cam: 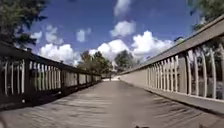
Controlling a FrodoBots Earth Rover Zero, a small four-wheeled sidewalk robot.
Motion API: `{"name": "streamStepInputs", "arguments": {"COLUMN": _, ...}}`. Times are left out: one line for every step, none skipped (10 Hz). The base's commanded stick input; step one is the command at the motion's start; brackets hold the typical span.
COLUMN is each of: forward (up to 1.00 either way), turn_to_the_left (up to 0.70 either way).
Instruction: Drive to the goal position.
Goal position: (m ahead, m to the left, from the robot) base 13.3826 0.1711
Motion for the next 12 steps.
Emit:
{"name": "streamStepInputs", "arguments": {"forward": 0.70, "turn_to_the_left": 0.00}}
{"name": "streamStepInputs", "arguments": {"forward": 0.70, "turn_to_the_left": 0.00}}
{"name": "streamStepInputs", "arguments": {"forward": 0.70, "turn_to_the_left": 0.00}}
{"name": "streamStepInputs", "arguments": {"forward": 0.70, "turn_to_the_left": 0.00}}
{"name": "streamStepInputs", "arguments": {"forward": 0.70, "turn_to_the_left": 0.00}}
{"name": "streamStepInputs", "arguments": {"forward": 0.70, "turn_to_the_left": 0.00}}
{"name": "streamStepInputs", "arguments": {"forward": 0.70, "turn_to_the_left": 0.00}}
{"name": "streamStepInputs", "arguments": {"forward": 0.70, "turn_to_the_left": 0.00}}
{"name": "streamStepInputs", "arguments": {"forward": 0.70, "turn_to_the_left": 0.00}}
{"name": "streamStepInputs", "arguments": {"forward": 0.70, "turn_to_the_left": 0.00}}
{"name": "streamStepInputs", "arguments": {"forward": 0.70, "turn_to_the_left": 0.00}}
{"name": "streamStepInputs", "arguments": {"forward": 0.70, "turn_to_the_left": 0.00}}
